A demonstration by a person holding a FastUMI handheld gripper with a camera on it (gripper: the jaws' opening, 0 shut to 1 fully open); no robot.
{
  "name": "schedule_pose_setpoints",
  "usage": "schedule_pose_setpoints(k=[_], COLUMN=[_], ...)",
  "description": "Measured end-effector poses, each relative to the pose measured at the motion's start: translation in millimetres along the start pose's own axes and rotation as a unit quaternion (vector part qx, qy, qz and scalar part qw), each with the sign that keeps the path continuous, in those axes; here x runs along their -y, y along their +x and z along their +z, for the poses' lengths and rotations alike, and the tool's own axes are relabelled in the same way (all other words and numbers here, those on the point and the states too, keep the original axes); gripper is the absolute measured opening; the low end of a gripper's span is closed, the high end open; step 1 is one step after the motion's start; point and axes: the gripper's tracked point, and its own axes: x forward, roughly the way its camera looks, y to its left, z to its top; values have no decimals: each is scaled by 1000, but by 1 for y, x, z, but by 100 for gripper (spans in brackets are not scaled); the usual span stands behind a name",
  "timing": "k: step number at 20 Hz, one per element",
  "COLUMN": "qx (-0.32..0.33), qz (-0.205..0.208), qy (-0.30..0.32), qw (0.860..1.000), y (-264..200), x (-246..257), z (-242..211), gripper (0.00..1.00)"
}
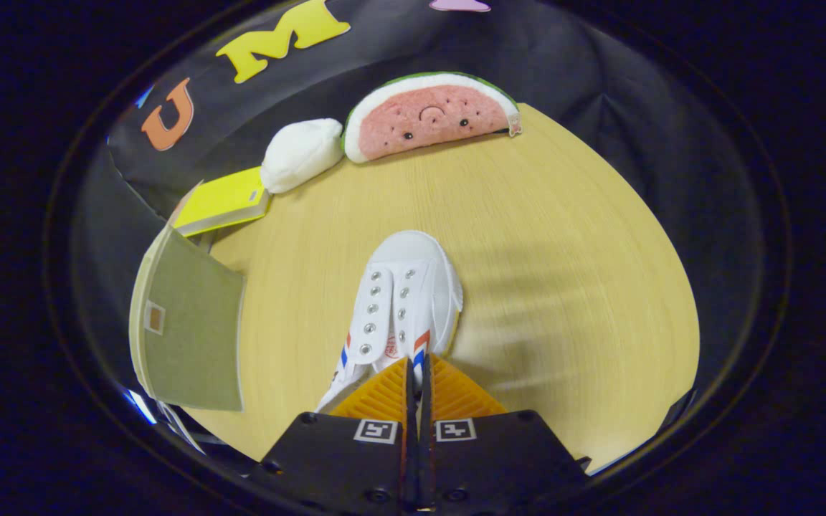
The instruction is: Open the storage box then place both shoes into the box .Put the left shoe in first, then the right shoe, with the right side of both shoes facing outward in a uniform manner.
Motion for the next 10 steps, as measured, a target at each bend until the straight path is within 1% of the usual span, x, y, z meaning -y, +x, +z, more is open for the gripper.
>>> schedule_pose_setpoints(k=[5,7,8,9,10], qx=[25,37,43,50,59], qz=[60,91,107,105,91], qy=[17,22,13,5,-11], qw=[998,995,993,993,994], y=[-33,-50,-60,-68,-72], x=[-44,-73,-90,-98,-102], z=[7,11,14,15,20], gripper=[5,5,5,5,5])
